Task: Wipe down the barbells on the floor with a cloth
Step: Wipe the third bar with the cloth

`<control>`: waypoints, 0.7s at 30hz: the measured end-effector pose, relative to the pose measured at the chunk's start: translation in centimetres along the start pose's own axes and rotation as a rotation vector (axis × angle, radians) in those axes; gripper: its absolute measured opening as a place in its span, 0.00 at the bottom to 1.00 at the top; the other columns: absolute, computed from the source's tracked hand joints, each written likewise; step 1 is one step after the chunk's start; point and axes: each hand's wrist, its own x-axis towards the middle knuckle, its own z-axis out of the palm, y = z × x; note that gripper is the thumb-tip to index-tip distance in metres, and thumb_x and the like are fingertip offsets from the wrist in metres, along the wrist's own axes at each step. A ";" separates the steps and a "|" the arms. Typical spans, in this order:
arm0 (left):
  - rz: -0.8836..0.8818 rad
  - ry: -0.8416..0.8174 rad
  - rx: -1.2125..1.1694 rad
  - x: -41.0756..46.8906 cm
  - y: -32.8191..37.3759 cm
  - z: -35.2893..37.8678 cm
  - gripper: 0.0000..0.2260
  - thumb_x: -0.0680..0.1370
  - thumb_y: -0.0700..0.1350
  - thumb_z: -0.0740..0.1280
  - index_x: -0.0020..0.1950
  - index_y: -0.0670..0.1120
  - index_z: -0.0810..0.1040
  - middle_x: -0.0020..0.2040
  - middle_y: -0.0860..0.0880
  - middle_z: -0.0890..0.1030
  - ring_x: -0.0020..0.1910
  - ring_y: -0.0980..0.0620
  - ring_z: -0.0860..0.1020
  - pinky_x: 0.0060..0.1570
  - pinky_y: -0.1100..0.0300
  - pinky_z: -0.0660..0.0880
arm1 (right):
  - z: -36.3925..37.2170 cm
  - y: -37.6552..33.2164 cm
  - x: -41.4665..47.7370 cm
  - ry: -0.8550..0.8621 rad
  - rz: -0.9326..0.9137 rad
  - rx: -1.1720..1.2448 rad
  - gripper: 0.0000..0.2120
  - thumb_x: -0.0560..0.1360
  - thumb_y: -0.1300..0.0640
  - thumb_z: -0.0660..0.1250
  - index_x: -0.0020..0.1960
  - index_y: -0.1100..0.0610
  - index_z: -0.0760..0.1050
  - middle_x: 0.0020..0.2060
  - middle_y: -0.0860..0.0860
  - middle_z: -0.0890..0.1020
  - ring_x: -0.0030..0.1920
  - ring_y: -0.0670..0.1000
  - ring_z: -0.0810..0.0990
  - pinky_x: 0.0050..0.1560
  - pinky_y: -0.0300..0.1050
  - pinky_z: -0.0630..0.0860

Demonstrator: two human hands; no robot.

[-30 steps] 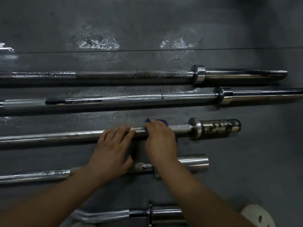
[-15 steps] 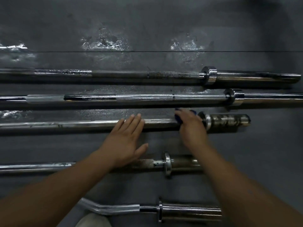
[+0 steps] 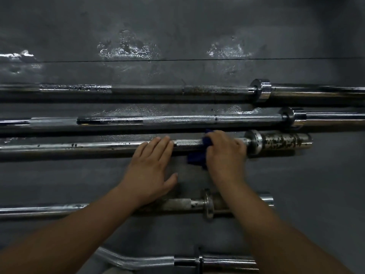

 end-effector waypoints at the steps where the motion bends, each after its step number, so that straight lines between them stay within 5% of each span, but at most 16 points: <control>1: 0.004 -0.001 0.010 0.1 0.1 0.0 0.38 0.73 0.64 0.57 0.76 0.43 0.67 0.76 0.44 0.67 0.75 0.43 0.65 0.72 0.46 0.60 | 0.1 -0.4 -0.3 0.018 0.060 0.028 0.13 0.67 0.61 0.65 0.48 0.49 0.78 0.50 0.45 0.81 0.52 0.51 0.79 0.55 0.50 0.65; 6: 0.003 -0.004 0.021 0.4 0.1 -0.3 0.38 0.72 0.64 0.57 0.76 0.42 0.68 0.74 0.44 0.70 0.72 0.42 0.67 0.70 0.45 0.61 | 1.3 -3.6 -0.2 -0.136 -0.235 -0.040 0.18 0.66 0.58 0.61 0.53 0.48 0.79 0.53 0.45 0.81 0.56 0.50 0.78 0.61 0.51 0.65; 11: -0.005 -0.022 0.027 0.6 0.1 -0.2 0.39 0.73 0.65 0.53 0.78 0.43 0.64 0.77 0.44 0.66 0.76 0.44 0.63 0.74 0.44 0.60 | 0.6 -0.9 0.7 -0.041 0.005 -0.037 0.15 0.66 0.61 0.61 0.49 0.52 0.80 0.48 0.49 0.83 0.51 0.55 0.79 0.58 0.53 0.69; 16: 0.010 -0.027 0.018 0.4 0.0 -0.3 0.40 0.73 0.66 0.51 0.79 0.43 0.61 0.79 0.44 0.62 0.77 0.44 0.60 0.75 0.46 0.57 | 0.2 -0.8 0.9 -0.185 -0.278 0.057 0.18 0.66 0.61 0.60 0.53 0.55 0.79 0.50 0.53 0.83 0.49 0.59 0.78 0.55 0.52 0.72; 18: 0.019 -0.034 0.012 0.3 -0.1 -0.5 0.40 0.73 0.66 0.49 0.80 0.44 0.59 0.80 0.45 0.59 0.79 0.45 0.57 0.77 0.47 0.54 | -0.7 2.2 1.5 -0.106 -0.155 0.044 0.18 0.65 0.64 0.61 0.53 0.56 0.79 0.50 0.54 0.82 0.48 0.61 0.77 0.52 0.52 0.73; 21: 0.022 -0.077 0.007 0.4 -0.2 -0.7 0.41 0.73 0.67 0.45 0.82 0.46 0.51 0.82 0.47 0.51 0.80 0.47 0.50 0.78 0.49 0.48 | -0.3 2.4 -0.2 -0.003 0.003 0.033 0.18 0.66 0.65 0.60 0.54 0.59 0.79 0.51 0.55 0.81 0.54 0.59 0.77 0.60 0.55 0.70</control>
